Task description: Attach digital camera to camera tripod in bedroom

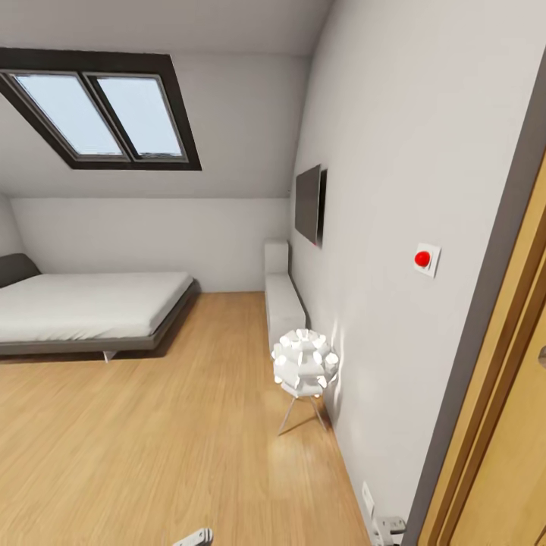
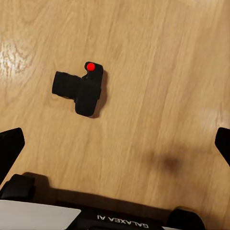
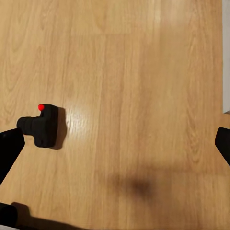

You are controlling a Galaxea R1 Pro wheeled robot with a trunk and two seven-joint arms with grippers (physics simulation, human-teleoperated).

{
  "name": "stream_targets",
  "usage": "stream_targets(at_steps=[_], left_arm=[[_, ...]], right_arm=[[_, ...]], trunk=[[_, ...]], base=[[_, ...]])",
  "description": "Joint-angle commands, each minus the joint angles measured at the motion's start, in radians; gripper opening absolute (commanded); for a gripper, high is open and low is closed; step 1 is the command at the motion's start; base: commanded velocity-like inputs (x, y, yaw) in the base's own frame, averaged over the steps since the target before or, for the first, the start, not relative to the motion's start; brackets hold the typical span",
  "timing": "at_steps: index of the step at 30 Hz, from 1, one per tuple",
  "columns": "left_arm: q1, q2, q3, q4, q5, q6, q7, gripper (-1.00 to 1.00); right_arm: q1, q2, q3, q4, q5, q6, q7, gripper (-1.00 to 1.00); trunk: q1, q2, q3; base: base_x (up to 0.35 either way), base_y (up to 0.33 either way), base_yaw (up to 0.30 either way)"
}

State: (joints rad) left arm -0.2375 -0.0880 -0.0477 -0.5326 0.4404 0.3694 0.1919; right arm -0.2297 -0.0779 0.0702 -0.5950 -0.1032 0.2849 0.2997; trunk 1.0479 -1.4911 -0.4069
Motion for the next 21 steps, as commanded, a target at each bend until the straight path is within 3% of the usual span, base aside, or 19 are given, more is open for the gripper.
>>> stream_targets(at_steps=[1, 21], left_arm=[[0.000, 0.001, -0.005, -0.002, 0.010, 0.003, 0.009, 1.00], [0.000, 0.001, -0.005, 0.006, 0.011, 0.003, 0.009, 1.00]], right_arm=[[0.000, -0.001, 0.005, -0.001, -0.010, 0.005, -0.002, 1.00], [0.000, 0.001, 0.006, 0.024, -0.010, -0.035, -0.002, 1.00]], trunk=[[0.004, -0.008, -0.004], [0.081, -0.148, -0.067]], base=[[0.000, 0.000, 0.000], [0.000, 0.000, 0.000]])
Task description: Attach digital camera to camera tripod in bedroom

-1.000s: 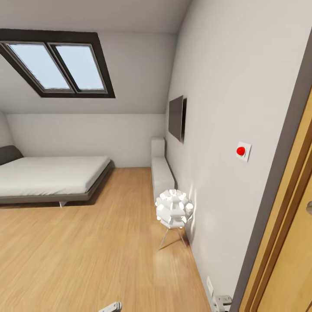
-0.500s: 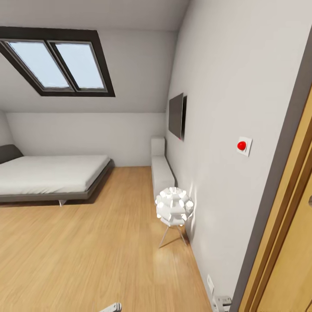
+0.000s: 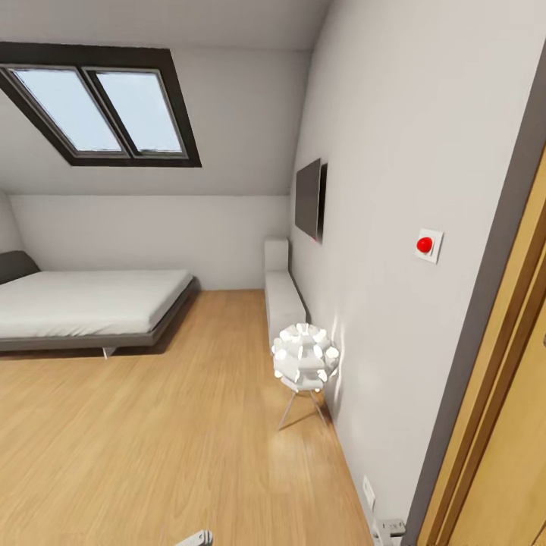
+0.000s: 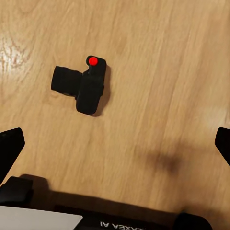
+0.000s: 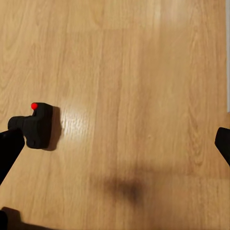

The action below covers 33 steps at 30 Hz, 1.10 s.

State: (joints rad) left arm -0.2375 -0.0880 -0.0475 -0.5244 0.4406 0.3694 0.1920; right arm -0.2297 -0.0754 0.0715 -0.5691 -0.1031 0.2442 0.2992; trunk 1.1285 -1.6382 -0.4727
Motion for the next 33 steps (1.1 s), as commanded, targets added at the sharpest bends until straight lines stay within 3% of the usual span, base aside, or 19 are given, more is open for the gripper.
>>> stream_targets(at_steps=[1, 33], left_arm=[[0.000, 0.000, -0.005, -0.002, 0.010, 0.003, 0.009, 1.00], [0.000, 0.000, -0.005, -0.009, 0.010, 0.002, 0.009, 1.00]], right_arm=[[0.000, -0.001, 0.005, -0.002, -0.010, 0.006, -0.002, 1.00], [0.000, -0.003, 0.008, -0.002, -0.010, 0.006, 0.000, 1.00]], trunk=[[0.004, -0.008, -0.004], [0.127, -0.232, -0.105]], base=[[0.000, 0.000, 0.000], [0.000, 0.000, 0.000]])
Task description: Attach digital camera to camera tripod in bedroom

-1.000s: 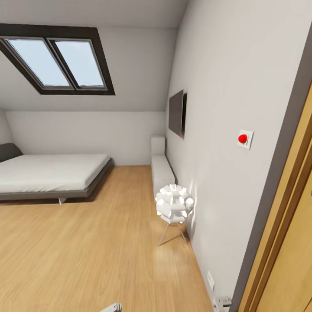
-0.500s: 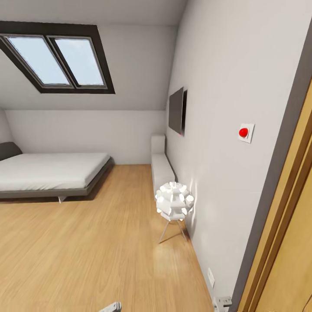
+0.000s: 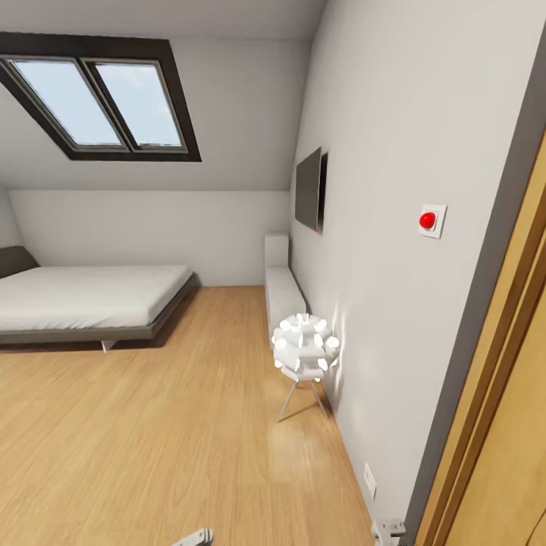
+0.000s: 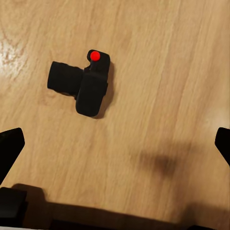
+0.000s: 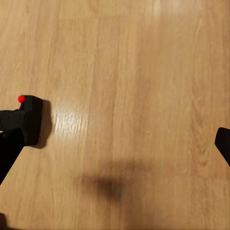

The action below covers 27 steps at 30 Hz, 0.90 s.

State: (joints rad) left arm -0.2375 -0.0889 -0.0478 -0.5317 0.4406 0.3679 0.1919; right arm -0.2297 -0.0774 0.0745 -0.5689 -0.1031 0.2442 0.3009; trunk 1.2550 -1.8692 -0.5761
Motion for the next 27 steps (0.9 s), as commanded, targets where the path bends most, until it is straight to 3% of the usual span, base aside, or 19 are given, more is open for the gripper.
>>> stream_targets(at_steps=[1, 27], left_arm=[[0.000, 0.000, -0.005, -0.002, 0.010, 0.003, 0.009, 1.00], [0.000, 0.001, -0.003, -0.002, 0.010, 0.003, 0.009, 1.00]], right_arm=[[0.000, -0.001, 0.005, -0.002, -0.010, 0.006, -0.002, 1.00], [0.000, -0.001, 0.004, -0.002, -0.010, 0.006, -0.002, 1.00]], trunk=[[0.004, -0.008, -0.004], [0.104, -0.190, -0.086]], base=[[0.000, 0.000, 0.000], [0.000, 0.000, 0.000]])
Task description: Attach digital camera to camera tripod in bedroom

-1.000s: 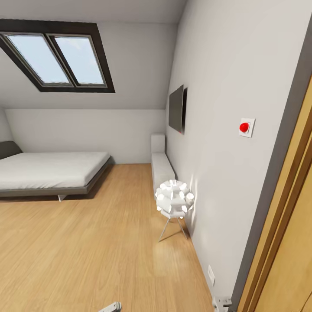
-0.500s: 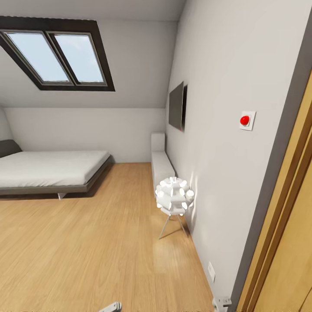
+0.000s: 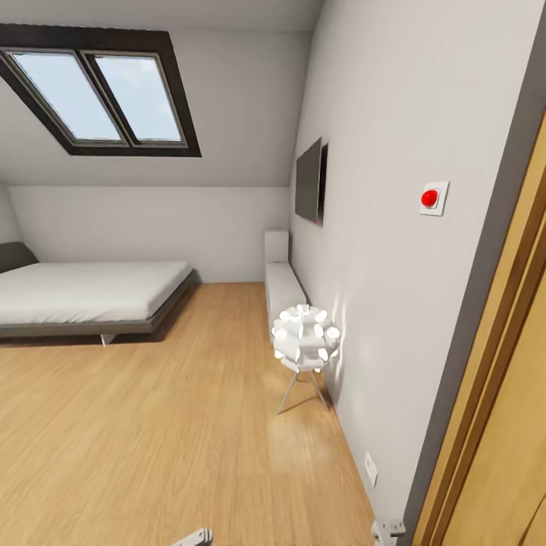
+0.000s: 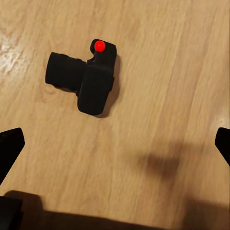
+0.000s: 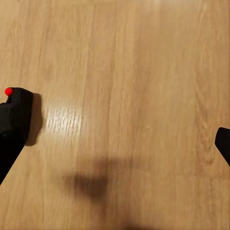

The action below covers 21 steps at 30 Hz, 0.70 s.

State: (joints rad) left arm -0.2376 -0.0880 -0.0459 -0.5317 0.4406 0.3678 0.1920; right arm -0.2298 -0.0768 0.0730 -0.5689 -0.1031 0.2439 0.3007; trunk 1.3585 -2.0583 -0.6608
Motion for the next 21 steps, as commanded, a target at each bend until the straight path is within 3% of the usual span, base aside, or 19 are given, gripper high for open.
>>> stream_targets(at_steps=[1, 21], left_arm=[[0.000, 0.001, -0.005, -0.002, 0.010, 0.003, 0.009, 1.00], [0.000, 0.001, -0.005, -0.002, 0.010, 0.003, 0.009, 1.00]], right_arm=[[0.000, -0.001, 0.005, -0.002, -0.010, 0.006, -0.002, 1.00], [0.000, -0.003, 0.004, -0.002, -0.011, 0.006, -0.002, 1.00]], trunk=[[0.004, -0.008, -0.004], [0.080, -0.148, -0.067]], base=[[0.000, 0.000, 0.000], [0.000, 0.000, 0.000]])
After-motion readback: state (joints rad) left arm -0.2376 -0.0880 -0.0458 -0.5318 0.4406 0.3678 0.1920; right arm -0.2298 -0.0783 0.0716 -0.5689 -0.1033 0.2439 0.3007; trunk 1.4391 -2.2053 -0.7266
